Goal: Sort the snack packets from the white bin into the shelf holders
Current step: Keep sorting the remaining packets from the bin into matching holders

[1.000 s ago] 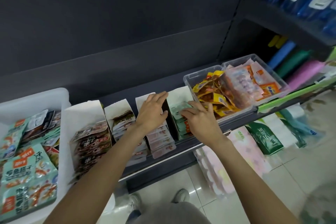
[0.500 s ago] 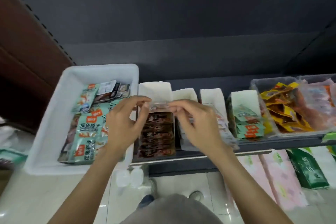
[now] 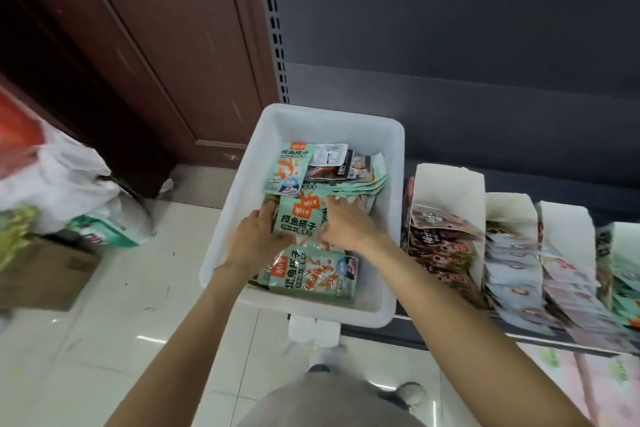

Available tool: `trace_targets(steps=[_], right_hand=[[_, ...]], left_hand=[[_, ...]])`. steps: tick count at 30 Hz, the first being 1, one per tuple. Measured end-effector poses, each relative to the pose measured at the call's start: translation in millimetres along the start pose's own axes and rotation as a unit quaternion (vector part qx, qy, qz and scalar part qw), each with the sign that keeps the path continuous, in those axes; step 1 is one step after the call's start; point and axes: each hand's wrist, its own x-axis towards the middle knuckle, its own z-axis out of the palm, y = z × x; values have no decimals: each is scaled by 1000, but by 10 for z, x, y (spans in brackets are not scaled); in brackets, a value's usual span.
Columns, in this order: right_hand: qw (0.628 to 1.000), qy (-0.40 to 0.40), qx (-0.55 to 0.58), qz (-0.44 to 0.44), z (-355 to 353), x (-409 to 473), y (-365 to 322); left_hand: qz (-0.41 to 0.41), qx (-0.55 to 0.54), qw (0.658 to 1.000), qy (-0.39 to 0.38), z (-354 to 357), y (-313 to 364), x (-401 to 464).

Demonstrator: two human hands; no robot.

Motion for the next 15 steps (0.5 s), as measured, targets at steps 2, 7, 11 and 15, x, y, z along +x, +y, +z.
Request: trace_targets(steps=[2,7,11,15], right_hand=[[1000,-16,-12,15,59,62,-17],[999,11,-46,19,170,90,14],[995,80,-58,27,176,78,13],[981,193,26,-19,4,23,-51]], left_hand=[[12,-3,1000,9,22,-12,52],[30,-13,999,22,63,-9,153],[24,-33,999,13,114,-4,185],[66,-61,995,35,104,-23,215]])
